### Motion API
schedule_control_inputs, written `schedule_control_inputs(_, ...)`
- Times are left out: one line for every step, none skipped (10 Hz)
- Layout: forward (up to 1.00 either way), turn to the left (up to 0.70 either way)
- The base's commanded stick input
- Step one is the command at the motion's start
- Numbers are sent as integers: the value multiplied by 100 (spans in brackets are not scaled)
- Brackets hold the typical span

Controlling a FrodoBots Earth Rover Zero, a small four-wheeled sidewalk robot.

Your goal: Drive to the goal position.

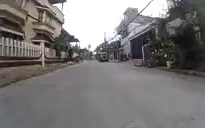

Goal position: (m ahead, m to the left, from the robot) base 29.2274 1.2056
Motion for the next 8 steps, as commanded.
schedule_control_inputs(100,-17)
schedule_control_inputs(100,-17)
schedule_control_inputs(100,-17)
schedule_control_inputs(100,-17)
schedule_control_inputs(100,-17)
schedule_control_inputs(100,-17)
schedule_control_inputs(100,18)
schedule_control_inputs(100,23)
